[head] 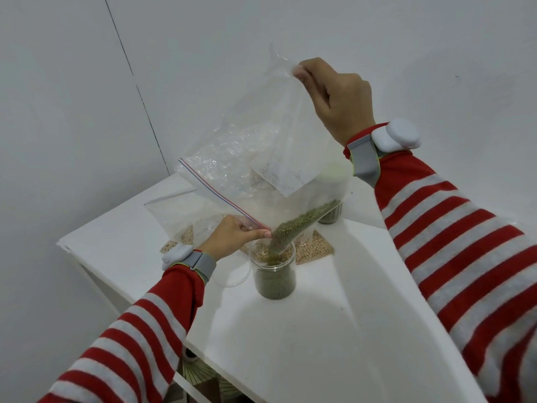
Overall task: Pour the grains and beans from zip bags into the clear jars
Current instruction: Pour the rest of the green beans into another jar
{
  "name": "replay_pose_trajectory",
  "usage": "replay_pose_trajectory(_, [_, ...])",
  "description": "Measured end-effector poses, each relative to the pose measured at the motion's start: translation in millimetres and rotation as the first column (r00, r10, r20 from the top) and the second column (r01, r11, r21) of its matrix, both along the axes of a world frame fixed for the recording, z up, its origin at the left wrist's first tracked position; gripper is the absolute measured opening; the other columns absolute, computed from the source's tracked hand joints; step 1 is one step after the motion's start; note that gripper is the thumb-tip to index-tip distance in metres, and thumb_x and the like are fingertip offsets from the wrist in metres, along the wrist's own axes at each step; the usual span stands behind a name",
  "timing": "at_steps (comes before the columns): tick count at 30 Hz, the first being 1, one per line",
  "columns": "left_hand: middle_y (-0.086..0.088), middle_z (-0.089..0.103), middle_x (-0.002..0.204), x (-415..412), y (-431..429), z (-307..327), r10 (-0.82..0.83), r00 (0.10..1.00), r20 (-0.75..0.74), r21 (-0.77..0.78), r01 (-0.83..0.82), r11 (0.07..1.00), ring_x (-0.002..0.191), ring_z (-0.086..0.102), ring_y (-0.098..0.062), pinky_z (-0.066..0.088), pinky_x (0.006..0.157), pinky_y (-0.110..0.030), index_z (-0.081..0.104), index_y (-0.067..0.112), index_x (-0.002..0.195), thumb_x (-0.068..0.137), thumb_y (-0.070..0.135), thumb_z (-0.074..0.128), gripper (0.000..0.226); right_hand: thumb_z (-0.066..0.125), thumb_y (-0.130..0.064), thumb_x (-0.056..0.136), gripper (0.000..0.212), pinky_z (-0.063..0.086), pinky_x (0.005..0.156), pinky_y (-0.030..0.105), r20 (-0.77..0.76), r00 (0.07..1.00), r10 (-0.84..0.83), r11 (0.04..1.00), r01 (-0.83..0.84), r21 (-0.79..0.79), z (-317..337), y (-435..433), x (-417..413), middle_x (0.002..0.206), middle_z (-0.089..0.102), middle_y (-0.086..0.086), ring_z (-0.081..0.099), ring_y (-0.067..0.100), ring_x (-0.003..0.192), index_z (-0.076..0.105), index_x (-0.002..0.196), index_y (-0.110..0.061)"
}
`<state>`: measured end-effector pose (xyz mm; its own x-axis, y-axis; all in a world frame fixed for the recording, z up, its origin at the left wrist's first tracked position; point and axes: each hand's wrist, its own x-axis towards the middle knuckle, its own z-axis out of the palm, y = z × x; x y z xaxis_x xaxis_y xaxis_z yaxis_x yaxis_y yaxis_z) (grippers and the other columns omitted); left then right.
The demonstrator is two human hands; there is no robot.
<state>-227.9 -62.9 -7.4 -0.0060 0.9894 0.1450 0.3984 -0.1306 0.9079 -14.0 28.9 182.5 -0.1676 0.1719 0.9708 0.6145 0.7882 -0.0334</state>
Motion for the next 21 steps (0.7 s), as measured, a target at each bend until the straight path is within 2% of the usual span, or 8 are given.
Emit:
replay_pose_trajectory(4, [0.006,0.077,0.092,0.3,0.5,-0.7,0.002,0.999,-0.033,0.007,-0.002,1.0,0.093,0.071,-0.009,0.052,0.083,-0.017,0.079,0.007,0.086,0.077,0.018,0.081,0.014,0.045,-0.042,0.103,0.036,0.039,0.046,0.034,0.007,1.0,0.026,0.997,-0.025,-0.067,-0.5,1.7,1.9,0.054,0.038,-0.005,0.04,0.019,0.047,0.068,0.103,-0.014])
replay_pose_trajectory(7, [0.0,0.077,0.095,-0.1,-1.1,-0.8,0.003,1.0,-0.019,-0.004,-0.003,1.0,0.094,0.071,-0.01,0.052,0.081,-0.017,0.079,0.017,0.075,0.076,0.016,0.082,0.003,0.047,-0.044,0.101,0.032,0.04,0.051,0.03,-0.013,0.995,0.1,0.975,-0.1,-0.198,-0.6,2.4,4.7,0.053,0.047,-0.003,0.044,0.016,0.049,0.067,0.104,-0.019])
replay_pose_trajectory(9, [-0.002,0.076,0.097,-1.0,-0.5,-3.5,0.005,1.0,-0.026,0.01,-0.004,1.0,0.093,0.071,-0.009,0.051,0.078,-0.013,0.078,0.023,0.067,0.076,0.014,0.081,0.013,0.049,-0.046,0.099,0.027,0.04,0.054,0.025,-0.054,0.986,0.155,0.938,-0.164,-0.307,0.7,2.4,8.3,0.059,0.059,-0.005,0.051,0.013,0.051,0.066,0.103,-0.025])
replay_pose_trajectory(10, [-0.003,0.076,0.097,-2.0,0.3,-6.0,0.014,0.999,-0.035,0.004,-0.014,1.0,0.092,0.071,-0.007,0.05,0.077,-0.012,0.079,0.019,0.07,0.077,0.014,0.081,0.009,0.051,-0.047,0.097,0.025,0.041,0.056,0.023,-0.076,0.981,0.18,0.918,-0.195,-0.345,1.4,3.0,10.4,0.062,0.062,-0.007,0.053,0.011,0.052,0.066,0.102,-0.027])
replay_pose_trajectory(11, [-0.002,0.076,0.097,-1.3,-0.8,-5.1,0.005,1.0,-0.031,-0.004,-0.005,1.0,0.091,0.07,-0.005,0.049,0.076,-0.01,0.08,0.012,0.077,0.077,0.015,0.081,0.003,0.052,-0.047,0.096,0.023,0.043,0.057,0.024,-0.096,0.974,0.206,0.899,-0.227,-0.375,2.1,3.4,12.2,0.064,0.064,-0.009,0.054,0.01,0.052,0.065,0.1,-0.029])
replay_pose_trajectory(12, [-0.001,0.076,0.096,-2.3,0.9,-7.0,0.008,0.999,-0.051,0.002,-0.008,1.0,0.09,0.07,-0.003,0.048,0.075,-0.01,0.079,0.006,0.084,0.077,0.016,0.081,0.011,0.054,-0.047,0.095,0.021,0.048,0.059,0.029,-0.115,0.965,0.236,0.879,-0.263,-0.399,2.7,4.3,13.6,0.065,0.065,-0.01,0.056,0.011,0.052,0.064,0.098,-0.03])
replay_pose_trajectory(15, [0.002,0.077,0.095,-2.9,2.6,-9.6,0.004,0.999,-0.05,0.002,-0.004,1.0,0.092,0.07,-0.004,0.05,0.08,-0.013,0.079,0.004,0.089,0.077,0.017,0.081,0.018,0.057,-0.044,0.094,0.013,0.055,0.061,0.045,-0.166,0.931,0.326,0.809,-0.365,-0.46,2.8,6.8,16.1,0.066,0.068,-0.01,0.061,0.019,0.054,0.064,0.095,-0.033])
replay_pose_trajectory(21, [0.001,0.076,0.096,-5.4,4.5,-13.7,-0.008,0.998,-0.058,0.005,0.008,1.0,0.095,0.07,-0.006,0.05,0.083,-0.013,0.079,0.003,0.088,0.077,0.016,0.081,0.017,0.058,-0.041,0.094,0.011,0.055,0.061,0.04,-0.223,0.888,0.403,0.708,-0.456,-0.539,-1.8,10.4,23.0,0.069,0.07,-0.001,0.061,0.017,0.054,0.063,0.096,-0.032])
